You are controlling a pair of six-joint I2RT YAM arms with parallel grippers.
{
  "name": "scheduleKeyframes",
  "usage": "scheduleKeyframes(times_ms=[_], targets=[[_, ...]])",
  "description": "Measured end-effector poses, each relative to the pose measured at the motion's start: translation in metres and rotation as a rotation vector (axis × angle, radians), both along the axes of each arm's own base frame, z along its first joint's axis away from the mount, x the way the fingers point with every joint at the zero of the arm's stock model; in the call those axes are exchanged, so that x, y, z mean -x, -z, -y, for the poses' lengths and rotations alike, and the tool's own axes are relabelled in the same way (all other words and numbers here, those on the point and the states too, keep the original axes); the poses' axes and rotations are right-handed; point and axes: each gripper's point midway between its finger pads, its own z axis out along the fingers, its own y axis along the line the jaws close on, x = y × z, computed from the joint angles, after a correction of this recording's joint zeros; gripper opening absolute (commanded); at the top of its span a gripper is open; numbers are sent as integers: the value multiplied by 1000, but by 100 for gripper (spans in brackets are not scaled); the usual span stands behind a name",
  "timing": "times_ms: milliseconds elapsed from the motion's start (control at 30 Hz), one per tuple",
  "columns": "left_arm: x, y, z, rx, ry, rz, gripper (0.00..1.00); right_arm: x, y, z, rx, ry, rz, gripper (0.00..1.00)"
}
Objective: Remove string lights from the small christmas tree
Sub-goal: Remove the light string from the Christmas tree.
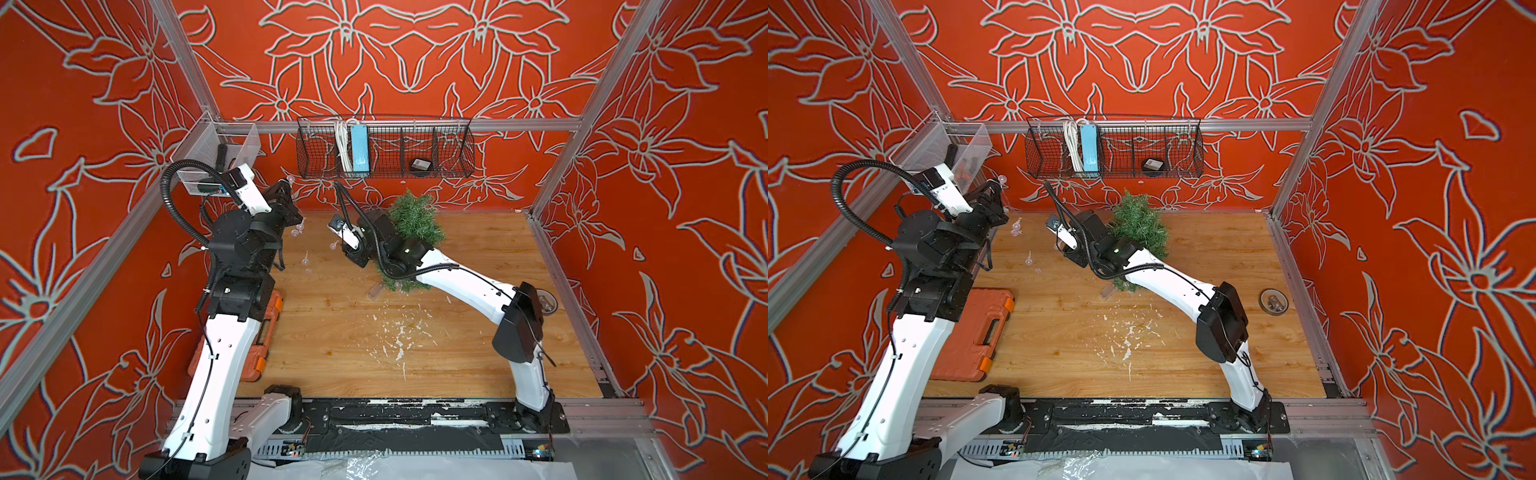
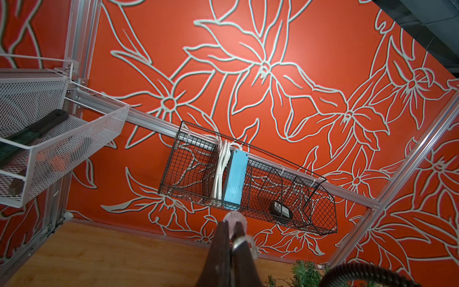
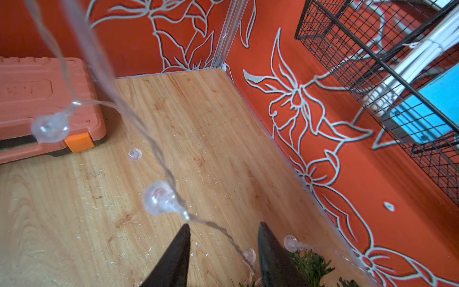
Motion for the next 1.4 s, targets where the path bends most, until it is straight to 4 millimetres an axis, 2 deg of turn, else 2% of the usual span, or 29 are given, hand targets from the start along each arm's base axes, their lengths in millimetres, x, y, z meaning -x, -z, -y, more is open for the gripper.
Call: scheduleKeyframes(times_ms=[133,233,300,333,533,700,767,967,1100,1267,1400], targets=[[0,0,0,0,2,0,0,-4,5,-2,21,5,4,27],[0,0,1,-1,5,1,0,-6,8,-4,35,4,3,14],[1,-1,1,-1,5,2,0,-6,10,-4,45,0,3,1],[1,-1,1,-1,5,3,0,-6,11,-4,47,1,1,0],[2,-1,1,-1,4,4,0,-2,9,-7,34,-19,-4,0],[2,-1,1,0,4,4,0,13,-1,-3,-17,-48,-18,0],[2,-1,1,0,4,4,0,20,-12,3,-42,-55,-14,0],[2,-1,1,-1,5,3,0,31,-68,22,-151,-37,69,0],[2,-1,1,-1,5,1,0,34,-88,34,-188,-14,107,0],[2,0,2,-1,9,-2,0,36,-88,38,-188,-8,111,0],[2,0,3,-1,11,-2,0,27,-83,43,-152,39,141,0]])
